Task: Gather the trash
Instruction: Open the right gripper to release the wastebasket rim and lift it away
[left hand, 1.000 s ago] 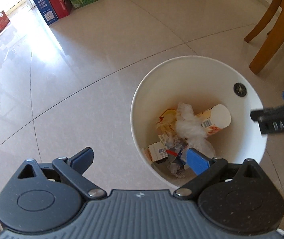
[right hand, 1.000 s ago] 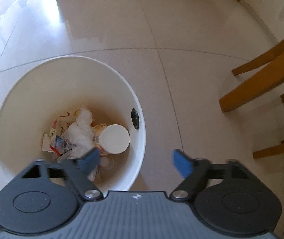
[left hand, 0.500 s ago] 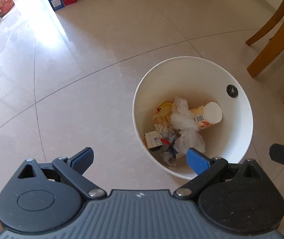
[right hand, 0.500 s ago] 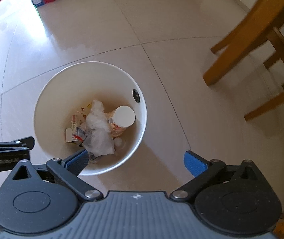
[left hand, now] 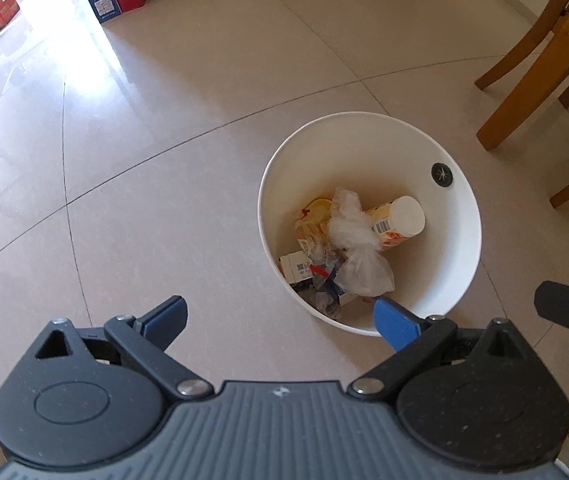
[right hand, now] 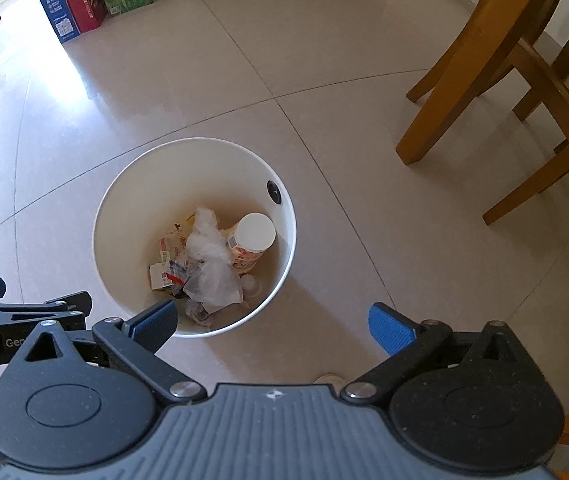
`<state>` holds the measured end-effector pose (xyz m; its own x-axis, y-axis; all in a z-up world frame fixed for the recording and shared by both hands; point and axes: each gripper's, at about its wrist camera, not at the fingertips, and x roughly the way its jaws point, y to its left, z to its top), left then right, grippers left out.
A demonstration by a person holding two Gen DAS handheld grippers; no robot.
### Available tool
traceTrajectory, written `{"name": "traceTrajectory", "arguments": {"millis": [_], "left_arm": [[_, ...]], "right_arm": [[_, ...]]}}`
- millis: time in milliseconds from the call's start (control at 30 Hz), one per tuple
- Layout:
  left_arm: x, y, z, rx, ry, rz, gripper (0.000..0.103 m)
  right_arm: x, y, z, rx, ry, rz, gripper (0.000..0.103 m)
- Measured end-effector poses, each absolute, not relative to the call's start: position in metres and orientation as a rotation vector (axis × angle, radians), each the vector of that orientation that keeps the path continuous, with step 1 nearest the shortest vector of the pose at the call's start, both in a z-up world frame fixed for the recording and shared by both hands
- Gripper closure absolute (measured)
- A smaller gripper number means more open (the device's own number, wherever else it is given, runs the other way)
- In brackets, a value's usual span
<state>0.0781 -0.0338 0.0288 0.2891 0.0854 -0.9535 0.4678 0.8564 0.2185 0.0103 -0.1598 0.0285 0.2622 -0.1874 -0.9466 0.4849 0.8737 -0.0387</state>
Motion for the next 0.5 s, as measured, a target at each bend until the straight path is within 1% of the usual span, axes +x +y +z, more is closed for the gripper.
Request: {"name": "traceTrajectory", "arguments": {"millis": [500], "left_arm": [[0.0779,-0.0344,0.0293,0.514,1.280,-0.277,0.003]], "right_arm": [[0.0107,-0.1540,0.0260,0.261,1.232,-0.470,0.000]]}}
